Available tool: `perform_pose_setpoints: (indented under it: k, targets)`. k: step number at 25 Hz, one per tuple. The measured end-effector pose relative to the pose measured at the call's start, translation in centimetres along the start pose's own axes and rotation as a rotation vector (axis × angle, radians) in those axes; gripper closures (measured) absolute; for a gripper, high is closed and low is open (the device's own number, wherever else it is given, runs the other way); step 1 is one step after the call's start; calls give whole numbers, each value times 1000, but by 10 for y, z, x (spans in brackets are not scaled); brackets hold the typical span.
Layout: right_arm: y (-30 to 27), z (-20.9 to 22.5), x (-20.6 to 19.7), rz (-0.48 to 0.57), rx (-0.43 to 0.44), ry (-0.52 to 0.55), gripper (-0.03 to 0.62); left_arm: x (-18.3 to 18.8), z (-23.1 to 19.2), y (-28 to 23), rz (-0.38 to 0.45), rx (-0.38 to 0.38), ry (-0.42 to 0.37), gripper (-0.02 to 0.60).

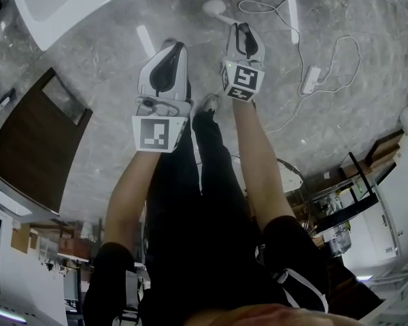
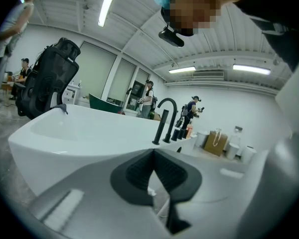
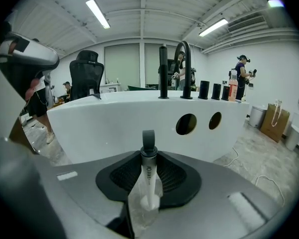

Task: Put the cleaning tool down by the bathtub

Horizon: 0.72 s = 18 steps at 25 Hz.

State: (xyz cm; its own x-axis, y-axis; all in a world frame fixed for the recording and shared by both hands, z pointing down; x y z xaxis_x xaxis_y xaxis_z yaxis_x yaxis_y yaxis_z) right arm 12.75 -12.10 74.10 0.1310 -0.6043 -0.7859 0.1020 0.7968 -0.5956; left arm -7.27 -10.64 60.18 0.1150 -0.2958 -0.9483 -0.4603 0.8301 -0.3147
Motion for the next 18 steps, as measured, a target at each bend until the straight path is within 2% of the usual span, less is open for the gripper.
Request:
perform_pose_setpoints:
  k: [10, 18]
  targets:
    - [-40, 0, -35, -97, -20, 10, 498, -13, -12, -14, -16, -9, 7, 572]
    - [-59, -8, -28, -94, -5, 21, 499, -13, -25, -20, -13, 10, 23, 572]
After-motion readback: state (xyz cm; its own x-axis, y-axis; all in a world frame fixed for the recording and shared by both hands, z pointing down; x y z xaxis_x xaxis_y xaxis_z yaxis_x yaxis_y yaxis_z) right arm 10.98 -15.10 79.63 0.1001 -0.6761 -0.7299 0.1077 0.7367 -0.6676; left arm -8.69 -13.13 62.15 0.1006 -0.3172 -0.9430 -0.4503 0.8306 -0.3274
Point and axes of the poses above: the fingertips, and each gripper's own axes: y backward along the fingers, z to its right, x out of its top, the point moved 8 cm from there along y, backward along the fingers, and after that the axes turned 13 degrees about -y, right-handed, at the moved point
